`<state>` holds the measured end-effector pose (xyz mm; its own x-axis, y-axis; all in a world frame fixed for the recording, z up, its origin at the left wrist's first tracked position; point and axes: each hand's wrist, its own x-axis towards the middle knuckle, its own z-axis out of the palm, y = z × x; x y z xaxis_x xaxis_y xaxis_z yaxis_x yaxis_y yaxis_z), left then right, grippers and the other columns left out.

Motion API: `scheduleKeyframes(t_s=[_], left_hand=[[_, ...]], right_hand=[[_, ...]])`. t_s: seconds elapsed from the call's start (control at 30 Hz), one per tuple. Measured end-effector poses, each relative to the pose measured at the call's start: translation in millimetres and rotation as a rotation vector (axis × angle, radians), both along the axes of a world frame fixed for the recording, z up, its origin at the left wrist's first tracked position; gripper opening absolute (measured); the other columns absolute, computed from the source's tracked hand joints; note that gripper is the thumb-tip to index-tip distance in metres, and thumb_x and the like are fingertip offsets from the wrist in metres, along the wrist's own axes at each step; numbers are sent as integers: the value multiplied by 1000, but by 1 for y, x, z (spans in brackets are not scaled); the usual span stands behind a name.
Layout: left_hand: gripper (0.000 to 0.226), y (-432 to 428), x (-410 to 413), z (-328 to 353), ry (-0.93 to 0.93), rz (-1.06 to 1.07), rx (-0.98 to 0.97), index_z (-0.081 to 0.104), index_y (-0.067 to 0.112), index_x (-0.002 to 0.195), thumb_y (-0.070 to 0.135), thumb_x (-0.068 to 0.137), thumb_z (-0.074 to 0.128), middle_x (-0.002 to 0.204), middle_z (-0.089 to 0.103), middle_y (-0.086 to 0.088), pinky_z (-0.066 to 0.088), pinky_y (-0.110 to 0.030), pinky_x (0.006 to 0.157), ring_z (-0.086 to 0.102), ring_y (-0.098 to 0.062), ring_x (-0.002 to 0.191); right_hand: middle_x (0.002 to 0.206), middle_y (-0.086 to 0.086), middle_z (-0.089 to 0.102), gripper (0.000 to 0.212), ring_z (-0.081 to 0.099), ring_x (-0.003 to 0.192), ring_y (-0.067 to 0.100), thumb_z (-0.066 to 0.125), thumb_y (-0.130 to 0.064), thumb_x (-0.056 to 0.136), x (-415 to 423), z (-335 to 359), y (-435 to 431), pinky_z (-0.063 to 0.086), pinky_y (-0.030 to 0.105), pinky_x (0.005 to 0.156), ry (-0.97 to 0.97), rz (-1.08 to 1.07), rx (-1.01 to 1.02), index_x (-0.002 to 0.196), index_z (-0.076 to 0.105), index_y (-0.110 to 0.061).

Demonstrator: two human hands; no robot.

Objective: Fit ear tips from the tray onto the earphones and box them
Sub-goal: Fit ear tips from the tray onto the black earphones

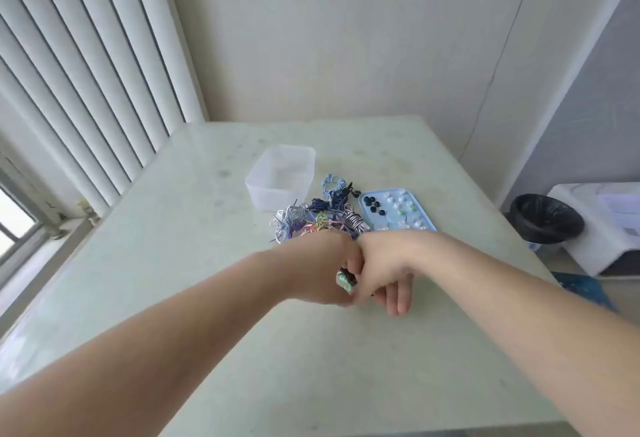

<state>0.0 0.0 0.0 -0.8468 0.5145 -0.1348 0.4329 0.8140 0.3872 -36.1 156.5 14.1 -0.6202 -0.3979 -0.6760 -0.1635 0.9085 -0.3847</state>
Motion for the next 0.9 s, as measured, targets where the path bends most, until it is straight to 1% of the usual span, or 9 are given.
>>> scheduleKeyframes(t_s=[0.07,0.2,0.33,0.47,0.53,0.6,0.67,0.77,0.9], left_hand=[[40,0,-3,-7,39,32,-36,65,35,117,31,80,80,107,53,19,41,-13,68,56,-6,96],[39,-7,-16,-21,98,89,-85,59,43,124,34,88,71,117,55,18,53,-34,82,60,-14,109],[30,-22,-20,-21,74,114,-39,63,43,112,32,85,71,108,55,17,55,-37,80,61,-10,99],[35,-36,-26,-10,20,252,201,66,38,109,16,83,68,100,62,20,49,-18,70,57,1,74],[42,-42,-27,0,-2,377,413,66,39,113,7,85,64,103,67,17,51,-19,67,57,-5,66],[43,-45,-29,7,-19,472,552,68,39,110,4,87,64,105,69,14,53,-23,62,63,-23,71],[40,-41,-32,8,-59,526,586,70,37,106,3,87,63,103,70,13,53,-24,59,67,-32,78],[38,-32,-34,4,-54,581,583,72,33,103,1,88,58,99,71,12,53,-23,55,70,-30,78],[22,-21,-37,4,-86,690,693,70,21,100,5,93,57,81,72,-2,44,-23,46,64,-20,54]], right_hand=[[70,17,70,31,72,54,30,81,-19,79,-2,-7,4,60,36,49,58,-37,-26,88,61,3],[66,13,67,14,65,47,25,66,-12,83,-12,-18,5,57,33,47,131,-43,-107,87,64,1],[64,12,66,13,60,42,22,62,-14,80,-13,-16,-7,52,28,44,130,-61,-199,77,65,-2],[61,9,64,19,52,44,23,70,-17,81,-26,1,-2,43,26,42,36,-114,-368,80,67,2],[61,9,61,26,48,44,21,74,-22,84,-35,10,8,38,24,41,59,-156,-457,83,67,3],[60,9,57,29,45,42,19,75,-25,87,-46,12,18,32,23,40,70,-238,-576,81,65,2],[58,8,55,24,43,41,18,73,-24,90,-52,9,25,30,22,40,43,-300,-680,76,67,-5],[58,8,54,24,44,42,19,71,-23,93,-53,-1,26,31,23,41,13,-352,-785,74,65,-10],[68,16,62,21,53,48,24,70,-20,94,-46,-17,24,42,28,42,-107,-460,-1041,83,65,-4]])
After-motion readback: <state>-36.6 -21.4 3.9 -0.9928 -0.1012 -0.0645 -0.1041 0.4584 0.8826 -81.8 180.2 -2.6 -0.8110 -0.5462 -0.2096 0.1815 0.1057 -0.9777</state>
